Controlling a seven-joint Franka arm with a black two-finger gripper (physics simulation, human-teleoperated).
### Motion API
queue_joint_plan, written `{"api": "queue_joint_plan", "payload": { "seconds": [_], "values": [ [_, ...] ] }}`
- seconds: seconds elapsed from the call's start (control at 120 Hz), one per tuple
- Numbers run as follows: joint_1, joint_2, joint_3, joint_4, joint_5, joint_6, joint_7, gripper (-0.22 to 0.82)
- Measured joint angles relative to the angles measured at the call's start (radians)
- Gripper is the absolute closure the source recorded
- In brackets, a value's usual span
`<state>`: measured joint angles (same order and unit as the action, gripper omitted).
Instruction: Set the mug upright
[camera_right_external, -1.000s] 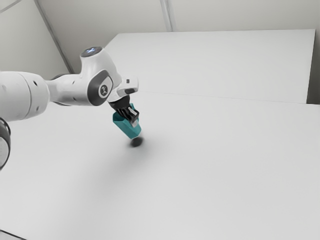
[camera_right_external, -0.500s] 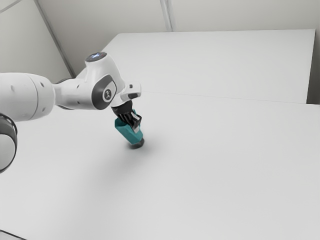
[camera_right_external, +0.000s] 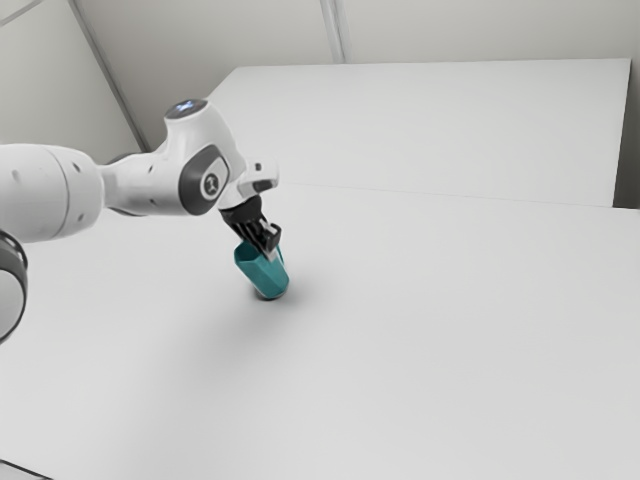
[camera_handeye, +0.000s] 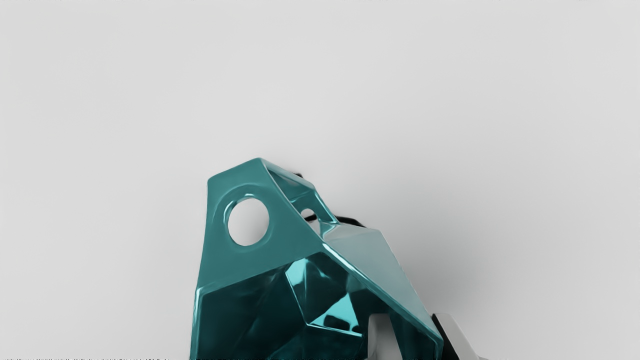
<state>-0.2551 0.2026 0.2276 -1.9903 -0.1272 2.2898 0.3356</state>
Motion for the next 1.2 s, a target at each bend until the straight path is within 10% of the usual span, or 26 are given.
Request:
{"api": "queue_joint_plan", "payload": {
  "seconds": [0.483,1.2],
  "values": [
    [0.037,-0.137,0.028,0.066,0.024,-0.058,0.005,0.14],
    [0.076,-0.235,0.108,0.405,0.279,-0.479,-0.041,0.03]
  ]
}}
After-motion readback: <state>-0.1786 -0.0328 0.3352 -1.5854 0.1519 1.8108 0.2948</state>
